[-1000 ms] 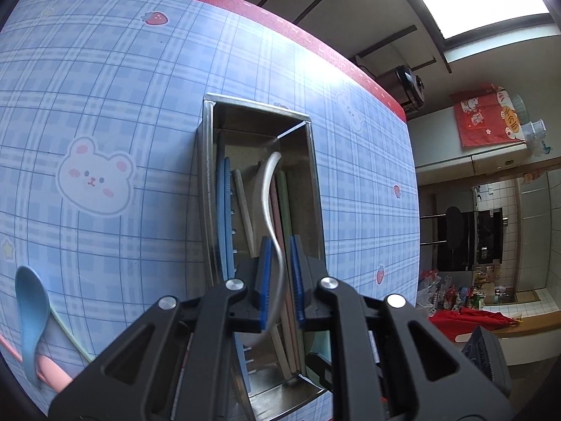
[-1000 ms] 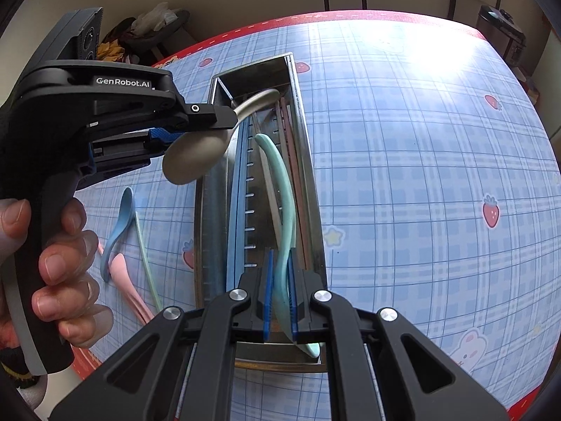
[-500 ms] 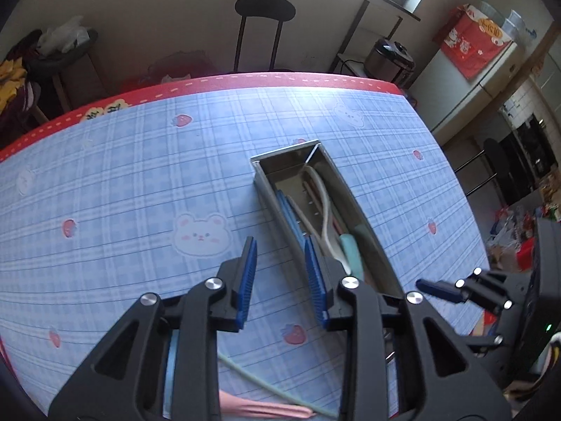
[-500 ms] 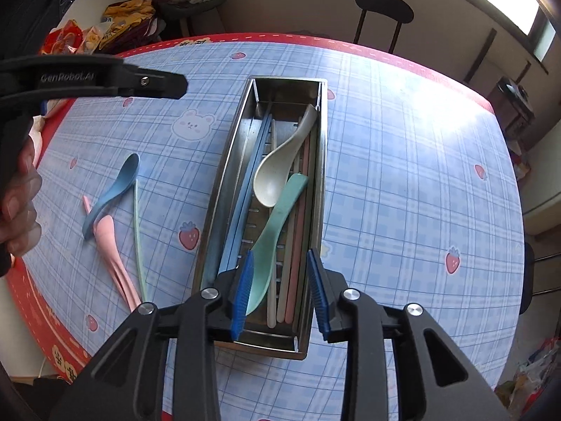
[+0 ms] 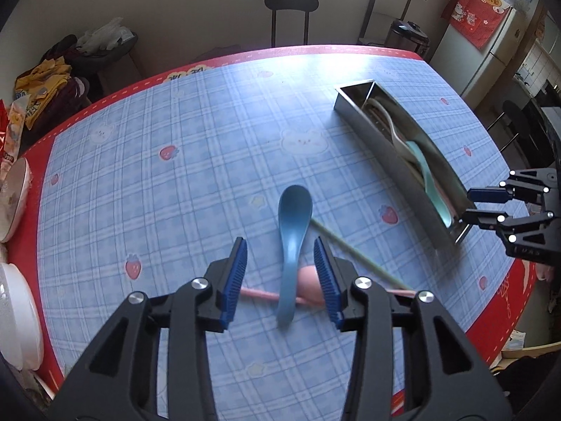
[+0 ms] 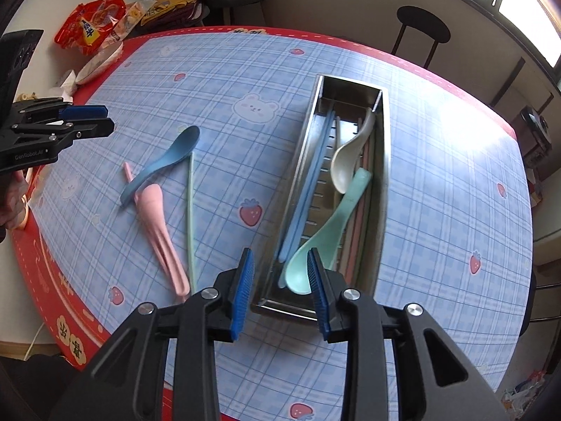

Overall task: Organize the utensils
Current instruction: 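Move both open tools back over the blue and pink spoons, then grasp the pink spoon with the right tool while the left tool grasps the blue spoon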

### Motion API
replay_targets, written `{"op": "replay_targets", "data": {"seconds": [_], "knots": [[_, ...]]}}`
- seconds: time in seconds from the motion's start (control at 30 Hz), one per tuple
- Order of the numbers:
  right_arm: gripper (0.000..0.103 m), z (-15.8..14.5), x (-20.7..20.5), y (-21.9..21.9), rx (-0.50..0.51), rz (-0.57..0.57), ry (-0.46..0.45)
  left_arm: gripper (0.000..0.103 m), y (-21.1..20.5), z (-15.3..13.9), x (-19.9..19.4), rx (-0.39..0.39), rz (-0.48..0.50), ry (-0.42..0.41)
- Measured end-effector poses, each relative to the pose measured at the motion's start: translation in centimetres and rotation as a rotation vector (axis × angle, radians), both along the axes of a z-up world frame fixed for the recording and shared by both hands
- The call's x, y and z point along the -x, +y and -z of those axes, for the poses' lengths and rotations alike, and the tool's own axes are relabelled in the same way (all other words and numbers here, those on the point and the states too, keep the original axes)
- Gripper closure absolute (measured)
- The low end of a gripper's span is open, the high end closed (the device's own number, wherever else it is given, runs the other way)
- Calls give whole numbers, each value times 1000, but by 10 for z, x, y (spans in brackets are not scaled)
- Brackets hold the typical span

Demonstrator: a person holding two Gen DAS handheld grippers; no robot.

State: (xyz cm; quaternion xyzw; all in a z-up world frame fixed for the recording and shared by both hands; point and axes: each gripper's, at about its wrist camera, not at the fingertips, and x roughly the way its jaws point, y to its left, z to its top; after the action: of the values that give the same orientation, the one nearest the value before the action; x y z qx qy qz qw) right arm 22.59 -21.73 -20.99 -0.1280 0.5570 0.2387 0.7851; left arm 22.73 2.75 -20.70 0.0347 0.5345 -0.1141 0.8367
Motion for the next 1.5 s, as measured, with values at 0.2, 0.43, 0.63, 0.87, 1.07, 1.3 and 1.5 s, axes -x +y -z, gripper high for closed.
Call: {"op": "replay_targets", "data": {"seconds": [0.2,0.43,0.63,0.87,1.07,1.3,1.5], "knots": [[72,15,17,42,-25,-79,36,44,29,23,30,-4,-61,40],[72,44,28,92,-9,-156,74,14,58,24,60,-28,-143,-62],[72,58,16,114,-38,-157,102,13,82,28,73,10,-198,-64],[72,73,12,132,-27,-185,149,16,111,39,82,4,-259,-33],[71,74,10,133,-41,-176,159,21,123,44,85,-1,-257,-19],[82,73,15,123,-63,-191,180,28,111,50,82,21,-211,0],[95,63,28,108,-112,-170,165,38,87,54,74,40,-138,25]]}}
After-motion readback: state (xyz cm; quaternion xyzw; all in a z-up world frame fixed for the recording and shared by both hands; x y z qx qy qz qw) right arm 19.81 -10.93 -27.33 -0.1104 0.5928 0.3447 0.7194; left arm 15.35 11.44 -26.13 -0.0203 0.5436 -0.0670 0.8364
